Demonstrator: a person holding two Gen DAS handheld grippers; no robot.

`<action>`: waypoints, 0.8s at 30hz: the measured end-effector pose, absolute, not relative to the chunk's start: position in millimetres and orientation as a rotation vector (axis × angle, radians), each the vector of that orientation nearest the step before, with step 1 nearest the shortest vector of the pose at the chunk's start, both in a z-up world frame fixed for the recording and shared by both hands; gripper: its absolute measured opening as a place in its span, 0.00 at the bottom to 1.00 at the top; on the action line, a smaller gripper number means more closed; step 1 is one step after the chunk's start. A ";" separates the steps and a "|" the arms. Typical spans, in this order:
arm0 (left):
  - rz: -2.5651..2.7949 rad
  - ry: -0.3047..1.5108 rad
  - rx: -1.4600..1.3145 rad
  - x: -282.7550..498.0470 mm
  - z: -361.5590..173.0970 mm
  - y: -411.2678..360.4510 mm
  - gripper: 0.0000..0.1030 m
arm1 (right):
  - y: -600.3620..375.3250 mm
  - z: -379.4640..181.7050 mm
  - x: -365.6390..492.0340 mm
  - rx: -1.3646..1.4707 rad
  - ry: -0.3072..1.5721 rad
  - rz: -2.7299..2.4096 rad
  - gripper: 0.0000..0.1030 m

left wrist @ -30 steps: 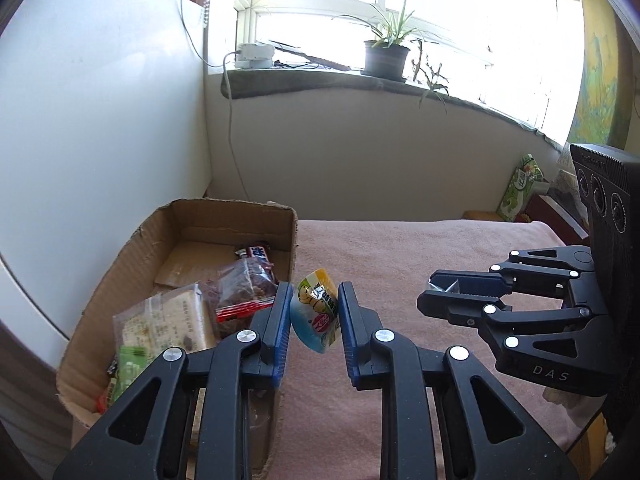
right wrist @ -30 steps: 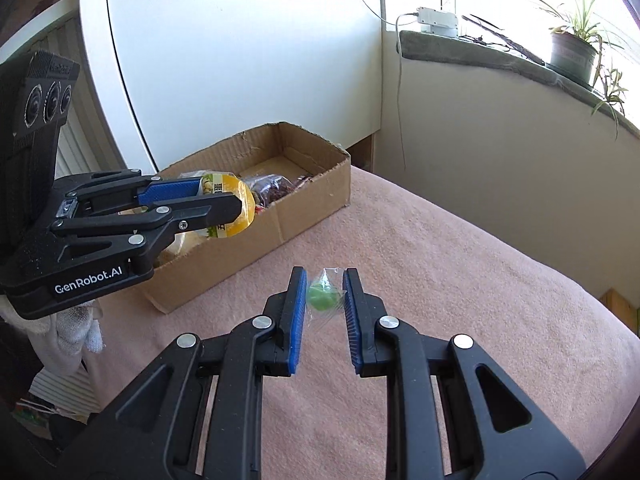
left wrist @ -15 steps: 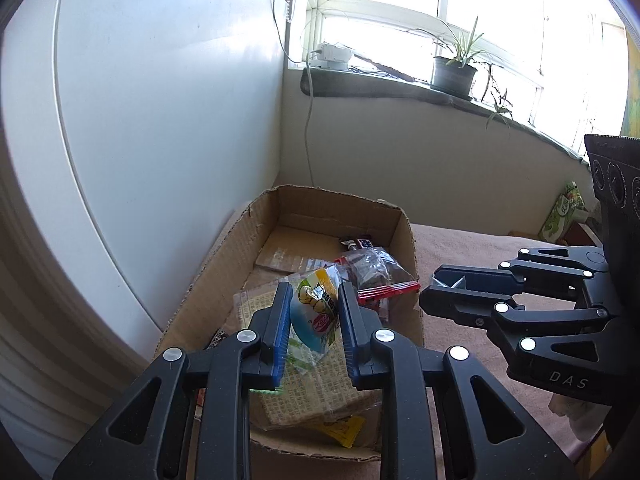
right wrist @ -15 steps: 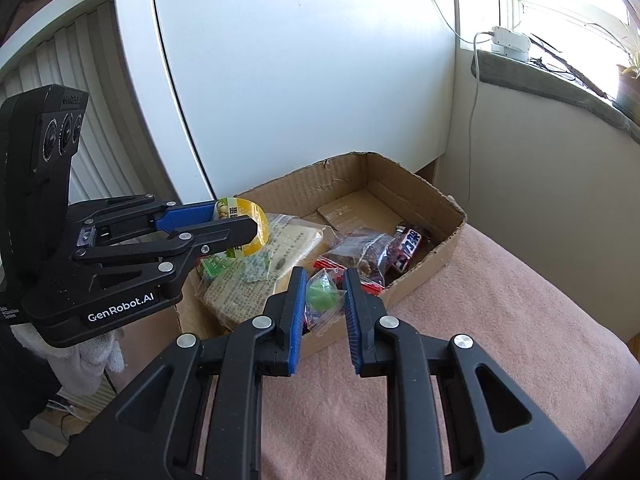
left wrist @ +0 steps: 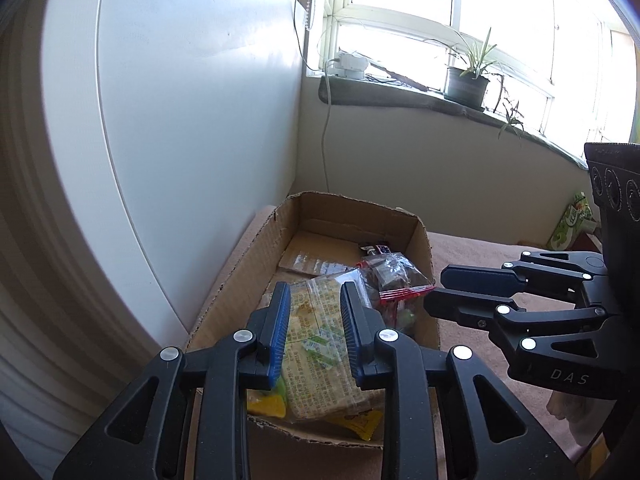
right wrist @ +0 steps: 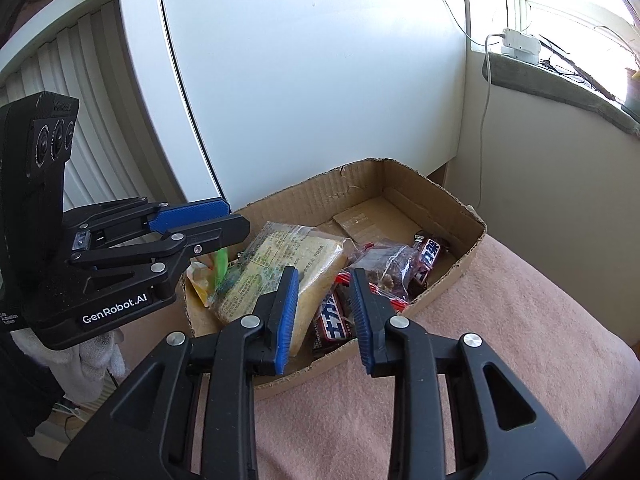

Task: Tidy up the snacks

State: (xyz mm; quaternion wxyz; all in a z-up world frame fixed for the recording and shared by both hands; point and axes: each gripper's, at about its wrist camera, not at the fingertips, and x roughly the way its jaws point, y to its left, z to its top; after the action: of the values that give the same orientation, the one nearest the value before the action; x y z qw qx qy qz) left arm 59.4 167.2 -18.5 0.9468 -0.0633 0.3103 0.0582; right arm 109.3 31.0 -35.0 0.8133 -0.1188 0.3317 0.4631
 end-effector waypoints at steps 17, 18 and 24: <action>0.172 0.560 -0.126 9.6 -0.3 147.5 0.65 | -10.7 -22.9 75.5 -0.243 0.644 0.922 0.78; 0.178 0.555 -0.122 6.4 0.3 146.9 0.66 | -14.6 -22.0 72.9 -0.242 0.637 0.912 0.79; 0.220 0.545 -0.117 -7.0 1.2 143.5 0.77 | -37.5 -19.7 60.7 -0.237 0.615 0.850 0.89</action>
State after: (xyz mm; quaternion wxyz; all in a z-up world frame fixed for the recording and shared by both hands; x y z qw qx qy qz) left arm -7.0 143.5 1.2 0.9554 -0.0576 0.2686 0.1086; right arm 60.7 -37.5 -19.7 0.8587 -0.1128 0.2931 0.4049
